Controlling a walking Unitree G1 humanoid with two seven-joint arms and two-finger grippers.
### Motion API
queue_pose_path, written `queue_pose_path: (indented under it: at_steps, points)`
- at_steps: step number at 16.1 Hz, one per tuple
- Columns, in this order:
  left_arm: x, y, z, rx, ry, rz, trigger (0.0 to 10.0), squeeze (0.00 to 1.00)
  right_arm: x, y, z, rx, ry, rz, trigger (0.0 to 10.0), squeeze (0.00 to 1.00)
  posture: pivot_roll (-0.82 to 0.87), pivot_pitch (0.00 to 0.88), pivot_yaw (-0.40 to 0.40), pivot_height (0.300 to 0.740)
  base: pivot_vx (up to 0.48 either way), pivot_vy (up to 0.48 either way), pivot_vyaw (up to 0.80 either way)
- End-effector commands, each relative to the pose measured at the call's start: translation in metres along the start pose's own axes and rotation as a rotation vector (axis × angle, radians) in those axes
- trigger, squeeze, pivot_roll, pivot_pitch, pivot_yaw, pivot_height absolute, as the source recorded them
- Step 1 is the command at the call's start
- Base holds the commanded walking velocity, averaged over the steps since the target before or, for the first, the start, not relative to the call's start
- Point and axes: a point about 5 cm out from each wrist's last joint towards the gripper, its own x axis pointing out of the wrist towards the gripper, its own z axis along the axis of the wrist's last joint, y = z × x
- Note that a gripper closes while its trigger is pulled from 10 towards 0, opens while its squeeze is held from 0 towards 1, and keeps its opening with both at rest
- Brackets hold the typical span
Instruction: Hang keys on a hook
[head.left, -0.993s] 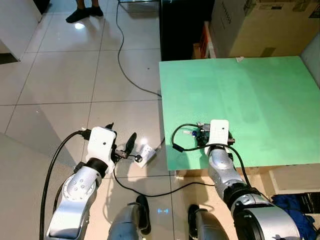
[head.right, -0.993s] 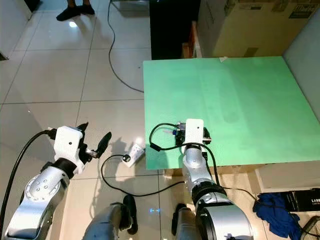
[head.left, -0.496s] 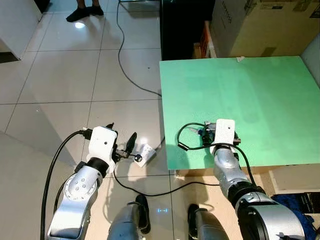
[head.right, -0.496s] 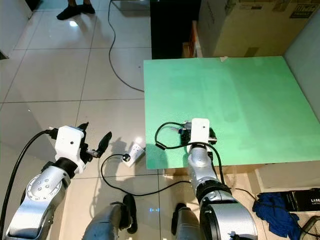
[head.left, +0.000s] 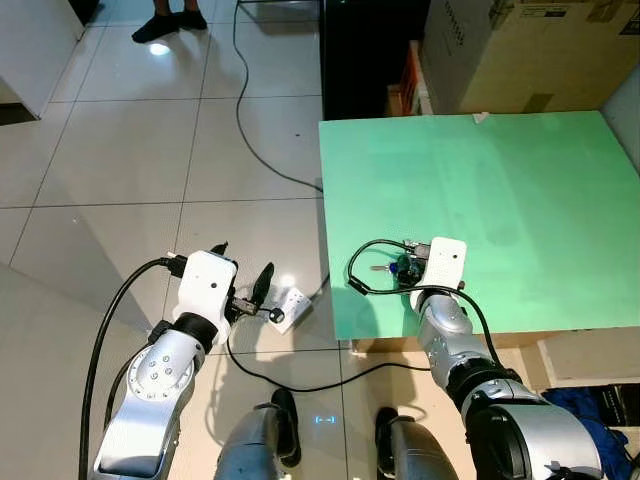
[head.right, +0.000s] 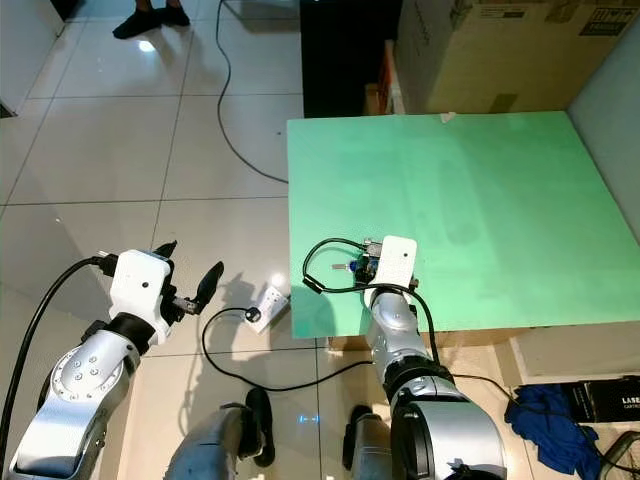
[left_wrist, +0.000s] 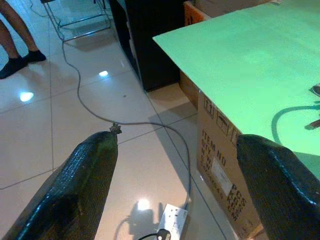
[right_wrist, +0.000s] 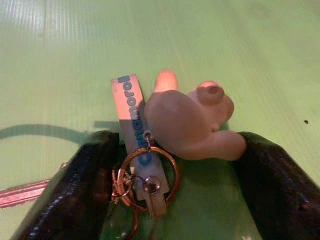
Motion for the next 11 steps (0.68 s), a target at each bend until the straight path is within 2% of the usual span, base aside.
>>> queue_pose_path:
  at_steps: [1,7,11]
  points:
    - [-0.002,-0.002,-0.001,0.018,0.004,-0.007,10.0,0.00,-0.004,0.001,-0.014,-0.021,0.065,0.002,0.0,0.00,0.05,0.314,0.052,0.740,0.000,0.000,0.00]
    - [0.002,-0.005,0.000,0.026,0.001,-0.019,10.0,0.00,-0.005,0.011,-0.013,-0.064,0.041,0.031,0.0,0.00,0.04,0.316,0.056,0.740,0.000,0.000,0.00]
    - [0.002,-0.006,-0.001,0.022,0.006,-0.030,10.0,0.00,-0.006,0.008,-0.014,-0.070,0.026,0.021,0.0,0.00,0.04,0.313,0.066,0.740,0.000,0.000,0.00]
